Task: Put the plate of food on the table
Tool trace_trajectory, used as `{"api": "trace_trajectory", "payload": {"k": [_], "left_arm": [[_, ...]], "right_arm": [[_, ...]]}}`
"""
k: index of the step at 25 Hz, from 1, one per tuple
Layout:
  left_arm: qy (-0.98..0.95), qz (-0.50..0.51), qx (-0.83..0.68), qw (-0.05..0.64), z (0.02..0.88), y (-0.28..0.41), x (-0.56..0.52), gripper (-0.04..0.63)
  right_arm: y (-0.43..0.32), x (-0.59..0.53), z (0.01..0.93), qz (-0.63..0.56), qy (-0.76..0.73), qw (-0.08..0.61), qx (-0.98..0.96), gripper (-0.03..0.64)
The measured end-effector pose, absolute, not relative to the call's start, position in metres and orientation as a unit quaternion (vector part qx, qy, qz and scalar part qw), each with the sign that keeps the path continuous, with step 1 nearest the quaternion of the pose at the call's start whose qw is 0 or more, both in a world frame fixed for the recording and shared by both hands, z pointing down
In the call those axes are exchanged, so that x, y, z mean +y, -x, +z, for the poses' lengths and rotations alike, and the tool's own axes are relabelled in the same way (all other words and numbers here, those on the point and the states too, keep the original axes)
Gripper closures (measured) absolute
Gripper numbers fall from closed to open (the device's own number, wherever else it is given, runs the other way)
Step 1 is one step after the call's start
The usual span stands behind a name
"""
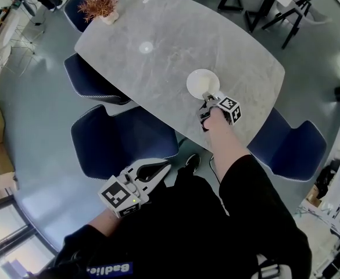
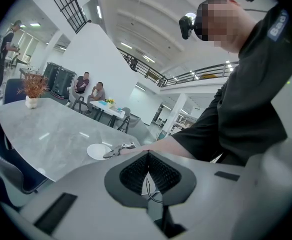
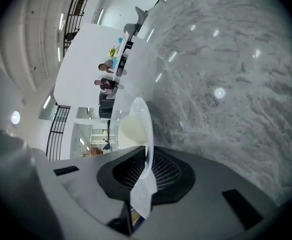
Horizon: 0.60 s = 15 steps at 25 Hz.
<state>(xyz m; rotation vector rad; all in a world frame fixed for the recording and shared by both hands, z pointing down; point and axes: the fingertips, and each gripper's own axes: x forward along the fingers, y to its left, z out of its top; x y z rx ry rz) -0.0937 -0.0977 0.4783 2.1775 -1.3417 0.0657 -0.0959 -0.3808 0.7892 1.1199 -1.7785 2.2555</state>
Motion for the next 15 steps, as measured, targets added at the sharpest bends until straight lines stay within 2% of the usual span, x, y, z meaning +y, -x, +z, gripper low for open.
{"api": "trace_trajectory", "payload": {"k": [7, 15], "left_arm": [[-0.81, 0.02, -0.511, 0.288, 0.48, 0.104, -0.095, 0.588], [-0.803, 0.012, -0.521, 0.288, 0.475, 0.112, -0.094, 0.588]], "right_arm": [[0.097, -0.38, 0.793, 0.726, -0.39, 0.067, -0.563, 0.58], [0.098, -0.377, 0.788, 0.74, -0.371, 0.053, -0.559, 0.499]]}}
